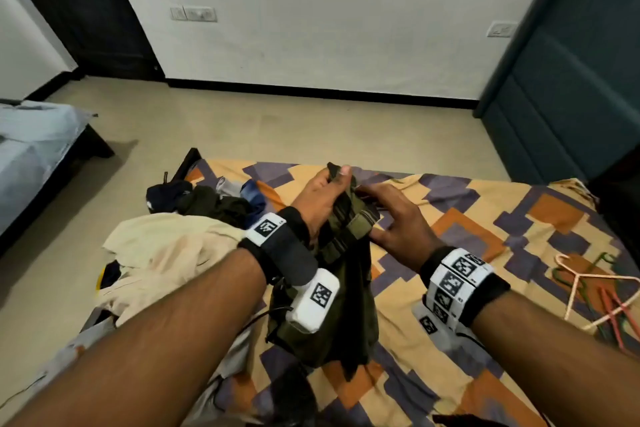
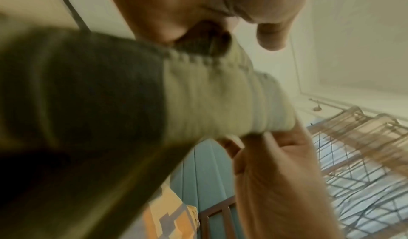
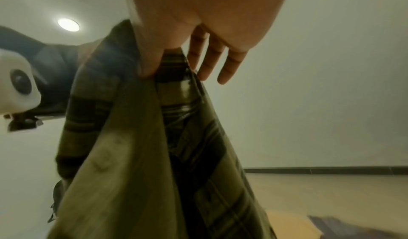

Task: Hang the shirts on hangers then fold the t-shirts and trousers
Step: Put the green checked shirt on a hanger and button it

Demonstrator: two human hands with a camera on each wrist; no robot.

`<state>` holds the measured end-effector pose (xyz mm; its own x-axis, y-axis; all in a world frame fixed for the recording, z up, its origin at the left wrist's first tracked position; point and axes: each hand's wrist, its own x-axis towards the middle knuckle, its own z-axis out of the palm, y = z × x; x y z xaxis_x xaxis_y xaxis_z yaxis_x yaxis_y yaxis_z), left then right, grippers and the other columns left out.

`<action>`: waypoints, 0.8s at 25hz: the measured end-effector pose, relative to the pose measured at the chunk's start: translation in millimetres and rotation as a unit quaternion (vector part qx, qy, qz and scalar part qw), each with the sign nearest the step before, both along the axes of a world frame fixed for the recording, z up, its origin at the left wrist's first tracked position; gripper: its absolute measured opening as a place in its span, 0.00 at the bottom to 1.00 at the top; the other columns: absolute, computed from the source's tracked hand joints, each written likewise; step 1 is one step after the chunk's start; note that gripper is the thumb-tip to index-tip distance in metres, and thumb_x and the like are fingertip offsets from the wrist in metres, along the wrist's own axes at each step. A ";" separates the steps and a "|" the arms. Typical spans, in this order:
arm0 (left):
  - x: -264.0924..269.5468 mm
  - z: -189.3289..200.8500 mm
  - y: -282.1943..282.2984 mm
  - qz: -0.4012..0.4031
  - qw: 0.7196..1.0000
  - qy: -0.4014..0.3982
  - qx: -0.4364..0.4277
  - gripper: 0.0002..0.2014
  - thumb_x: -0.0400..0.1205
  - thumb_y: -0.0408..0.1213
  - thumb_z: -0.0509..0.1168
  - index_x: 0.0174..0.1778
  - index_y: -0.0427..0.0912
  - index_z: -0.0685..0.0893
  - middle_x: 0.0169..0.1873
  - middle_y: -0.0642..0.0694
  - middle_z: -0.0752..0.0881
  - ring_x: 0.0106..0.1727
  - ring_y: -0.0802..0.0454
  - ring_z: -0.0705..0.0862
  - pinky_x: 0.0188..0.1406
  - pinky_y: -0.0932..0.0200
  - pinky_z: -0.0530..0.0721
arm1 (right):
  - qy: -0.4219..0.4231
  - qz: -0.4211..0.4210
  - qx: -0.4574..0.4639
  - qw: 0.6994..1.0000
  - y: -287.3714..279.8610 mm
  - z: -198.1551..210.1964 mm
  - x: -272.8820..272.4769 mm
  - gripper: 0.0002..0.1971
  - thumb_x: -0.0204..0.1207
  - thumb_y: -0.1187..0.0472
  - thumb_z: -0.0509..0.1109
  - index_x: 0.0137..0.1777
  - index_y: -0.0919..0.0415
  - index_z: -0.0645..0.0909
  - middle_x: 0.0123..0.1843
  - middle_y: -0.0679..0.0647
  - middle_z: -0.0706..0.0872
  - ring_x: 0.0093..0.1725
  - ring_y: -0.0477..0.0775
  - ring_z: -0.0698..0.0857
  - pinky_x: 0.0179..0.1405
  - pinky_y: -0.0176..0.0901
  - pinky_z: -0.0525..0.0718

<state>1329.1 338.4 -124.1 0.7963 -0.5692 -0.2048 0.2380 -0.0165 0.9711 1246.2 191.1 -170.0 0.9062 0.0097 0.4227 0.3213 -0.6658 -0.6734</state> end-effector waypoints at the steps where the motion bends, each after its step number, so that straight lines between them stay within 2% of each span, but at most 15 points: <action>1: -7.1 3.9 -8.2 -0.023 0.999 -0.021 0.024 0.18 0.85 0.51 0.57 0.55 0.38 0.78 0.46 0.40 0.87 0.47 0.52 0.89 0.49 0.56 0.87 | -0.032 -0.018 -0.009 0.999 -12.8 7.3 -3.5 0.18 0.69 0.71 0.73 0.61 0.65 0.82 0.57 0.56 0.84 0.58 0.51 0.81 0.58 0.48 0.81; 3: -22.7 9.4 -20.1 -0.080 0.993 -0.063 0.054 0.18 0.83 0.54 0.59 0.58 0.43 0.79 0.51 0.45 0.87 0.51 0.59 0.88 0.50 0.60 0.86 | -0.060 -0.042 -0.017 0.997 -37.2 28.0 -10.8 0.13 0.66 0.76 0.71 0.50 0.68 0.85 0.49 0.60 0.86 0.51 0.55 0.83 0.52 0.44 0.81; 4: -30.6 8.3 -23.8 -0.111 0.985 -0.101 0.083 0.18 0.80 0.56 0.64 0.59 0.48 0.78 0.52 0.50 0.86 0.52 0.62 0.87 0.49 0.64 0.85 | -0.053 -0.063 -0.010 0.997 -47.4 40.5 -14.4 0.11 0.65 0.75 0.70 0.47 0.68 0.85 0.46 0.60 0.86 0.47 0.56 0.83 0.49 0.44 0.81; 5: -35.2 2.0 -25.0 -0.135 0.967 -0.161 0.142 0.25 0.74 0.61 0.68 0.62 0.53 0.77 0.56 0.54 0.85 0.57 0.62 0.85 0.52 0.64 0.83 | -0.044 -0.083 -0.005 0.996 -53.3 53.0 -15.9 0.10 0.64 0.72 0.68 0.45 0.67 0.85 0.42 0.59 0.86 0.44 0.56 0.83 0.45 0.45 0.81; 6: -43.0 -5.8 -30.2 -0.140 0.935 -0.236 0.226 0.36 0.67 0.67 0.71 0.68 0.56 0.73 0.61 0.54 0.82 0.63 0.57 0.81 0.57 0.58 0.82 | -0.042 -0.099 -0.008 0.994 -60.4 66.1 -19.3 0.11 0.64 0.70 0.66 0.45 0.66 0.85 0.41 0.58 0.87 0.42 0.56 0.83 0.44 0.46 0.81; 7: -53.2 -13.8 -36.6 -0.114 0.900 -0.298 0.298 0.46 0.61 0.72 0.71 0.73 0.58 0.67 0.67 0.53 0.77 0.69 0.52 0.77 0.62 0.50 0.80 | -0.042 -0.105 -0.017 0.993 -66.2 78.6 -22.3 0.13 0.63 0.70 0.65 0.47 0.63 0.86 0.41 0.56 0.87 0.42 0.56 0.84 0.44 0.47 0.83; 8: -63.5 -19.3 -43.7 -0.070 0.880 -0.331 0.334 0.52 0.59 0.73 0.72 0.77 0.58 0.60 0.71 0.51 0.72 0.72 0.48 0.73 0.65 0.45 0.78 | -0.038 -0.107 -0.025 0.993 -71.2 89.9 -23.1 0.15 0.63 0.71 0.65 0.49 0.61 0.86 0.43 0.55 0.88 0.43 0.56 0.84 0.46 0.47 0.84; 9: -75.6 -19.6 -52.3 -0.011 0.882 -0.337 0.329 0.53 0.60 0.69 0.74 0.78 0.56 0.57 0.72 0.49 0.68 0.72 0.46 0.70 0.67 0.44 0.76 | -0.026 -0.111 -0.037 0.993 -75.0 101.0 -24.3 0.17 0.63 0.71 0.65 0.50 0.58 0.85 0.44 0.54 0.88 0.44 0.55 0.85 0.48 0.47 0.84; 11: -96.0 -14.0 -70.1 0.088 0.893 -0.361 0.253 0.49 0.63 0.58 0.78 0.75 0.52 0.60 0.67 0.45 0.66 0.68 0.46 0.69 0.65 0.50 0.74 | 0.007 -0.133 -0.074 0.988 -80.8 118.9 -25.9 0.16 0.64 0.70 0.65 0.48 0.54 0.86 0.44 0.53 0.88 0.45 0.57 0.85 0.49 0.48 0.85; 12: -104.1 -5.4 -79.5 0.119 0.888 -0.389 0.213 0.46 0.63 0.55 0.79 0.72 0.52 0.61 0.64 0.46 0.66 0.65 0.48 0.69 0.63 0.53 0.74 | 0.027 -0.141 -0.096 0.985 -84.5 126.8 -26.7 0.14 0.65 0.69 0.66 0.46 0.53 0.86 0.43 0.54 0.88 0.45 0.57 0.85 0.48 0.49 0.85; 15: -104.9 19.6 -102.8 0.130 0.891 -0.406 0.156 0.33 0.68 0.41 0.76 0.64 0.48 0.66 0.55 0.51 0.64 0.56 0.49 0.73 0.54 0.56 0.77 | 0.088 -0.135 -0.160 0.974 -93.9 145.8 -34.1 0.10 0.67 0.67 0.67 0.42 0.52 0.85 0.41 0.53 0.87 0.44 0.56 0.85 0.45 0.48 0.86; 16: -101.7 25.7 -107.1 0.120 0.889 -0.409 0.165 0.27 0.70 0.36 0.73 0.61 0.47 0.68 0.54 0.50 0.66 0.54 0.47 0.75 0.50 0.54 0.79 | 0.102 -0.133 -0.158 0.973 -98.5 151.3 -39.5 0.10 0.67 0.67 0.68 0.42 0.51 0.84 0.40 0.52 0.86 0.43 0.55 0.85 0.43 0.45 0.86; 18: -91.5 30.4 -108.6 0.107 0.862 -0.445 0.216 0.21 0.70 0.32 0.68 0.58 0.45 0.71 0.52 0.47 0.72 0.51 0.43 0.76 0.48 0.50 0.79 | 0.122 -0.138 -0.140 0.973 -111.4 159.7 -52.1 0.13 0.69 0.68 0.69 0.48 0.50 0.81 0.39 0.50 0.84 0.39 0.51 0.83 0.34 0.31 0.81; 19: -86.9 30.1 -106.4 0.095 0.846 -0.461 0.249 0.20 0.70 0.32 0.67 0.57 0.46 0.72 0.52 0.46 0.74 0.51 0.43 0.76 0.49 0.50 0.79 | 0.124 -0.137 -0.133 0.974 -117.9 163.3 -59.7 0.15 0.70 0.69 0.69 0.51 0.50 0.77 0.40 0.50 0.84 0.38 0.50 0.83 0.31 0.28 0.79; 20: -81.1 26.2 -103.0 0.075 0.840 -0.460 0.279 0.19 0.70 0.32 0.66 0.56 0.47 0.72 0.52 0.45 0.76 0.50 0.43 0.77 0.49 0.50 0.79 | 0.122 -0.132 -0.128 0.975 -123.4 165.4 -66.0 0.16 0.70 0.69 0.70 0.53 0.50 0.74 0.42 0.51 0.84 0.38 0.49 0.83 0.31 0.29 0.80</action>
<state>1247.9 235.4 -97.8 0.8179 -0.4675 0.3354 -0.5685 -0.5669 0.5962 1180.2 67.6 -4.6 0.9647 -0.1597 0.2092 -0.0321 -0.8603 -0.5088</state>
